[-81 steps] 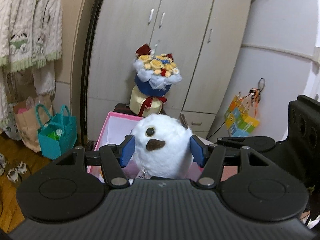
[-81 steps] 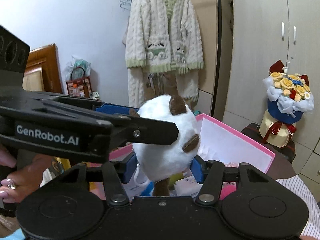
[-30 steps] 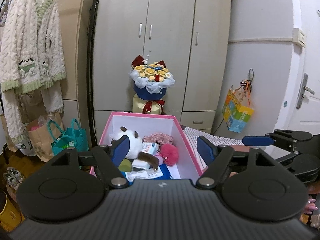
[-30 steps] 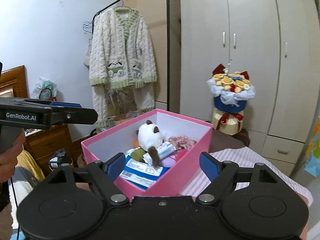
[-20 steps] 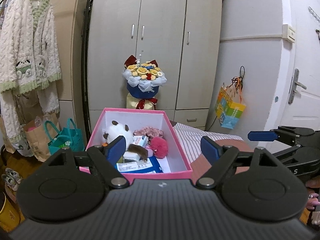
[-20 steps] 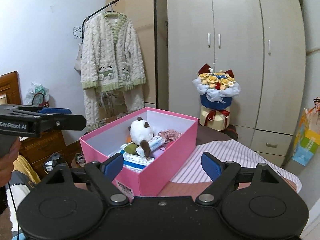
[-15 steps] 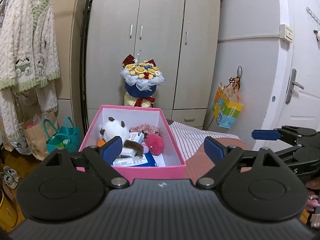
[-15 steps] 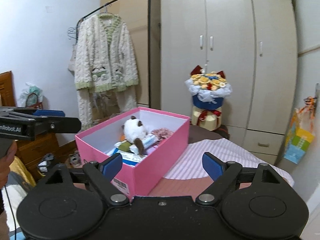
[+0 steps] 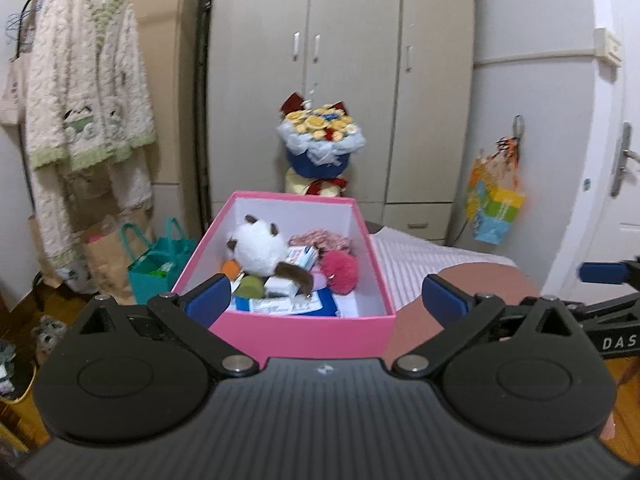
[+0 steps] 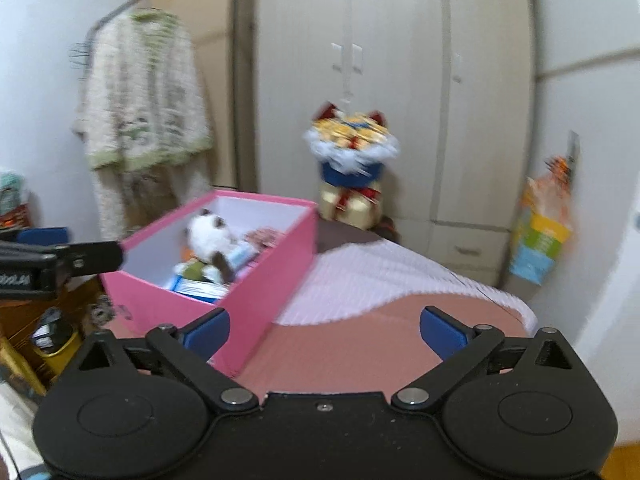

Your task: Organize soft objects

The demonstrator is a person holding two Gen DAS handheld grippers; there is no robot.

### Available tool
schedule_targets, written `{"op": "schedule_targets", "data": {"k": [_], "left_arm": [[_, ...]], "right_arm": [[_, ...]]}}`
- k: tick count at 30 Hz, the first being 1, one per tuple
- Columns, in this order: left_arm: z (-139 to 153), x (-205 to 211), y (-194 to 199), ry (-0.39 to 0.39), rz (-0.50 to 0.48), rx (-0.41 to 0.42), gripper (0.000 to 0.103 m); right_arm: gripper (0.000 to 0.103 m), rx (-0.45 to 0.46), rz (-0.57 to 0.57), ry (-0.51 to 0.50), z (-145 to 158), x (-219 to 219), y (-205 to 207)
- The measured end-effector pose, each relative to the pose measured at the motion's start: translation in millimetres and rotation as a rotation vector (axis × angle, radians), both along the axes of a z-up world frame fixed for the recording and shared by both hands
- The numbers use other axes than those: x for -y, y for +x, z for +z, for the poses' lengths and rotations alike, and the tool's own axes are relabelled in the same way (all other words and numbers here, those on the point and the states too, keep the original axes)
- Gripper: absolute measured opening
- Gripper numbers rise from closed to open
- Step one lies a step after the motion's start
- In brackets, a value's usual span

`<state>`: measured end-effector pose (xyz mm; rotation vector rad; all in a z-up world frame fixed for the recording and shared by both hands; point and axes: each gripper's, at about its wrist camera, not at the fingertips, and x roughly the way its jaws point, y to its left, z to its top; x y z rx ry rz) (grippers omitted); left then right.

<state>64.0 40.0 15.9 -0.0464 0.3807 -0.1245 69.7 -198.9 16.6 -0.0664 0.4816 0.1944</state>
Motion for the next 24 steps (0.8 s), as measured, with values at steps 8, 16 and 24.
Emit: {"op": "schedule_targets", "data": {"k": [8, 16, 24], "left_arm": [[-6, 7, -18, 0.003, 0.029, 0.051, 0.103], [-18, 9, -8, 0.007, 0.047, 0.021, 0.103], [-27, 13, -7, 0.054, 0.076, 0.024, 0.103]], "right_arm": [[0.102, 0.059, -0.100, 0.013, 2, 8, -31], [0.102, 0.056, -0.123, 0.039, -1, 12, -36], [0.102, 0.061, -0.167, 0.020, -9, 12, -37]]}}
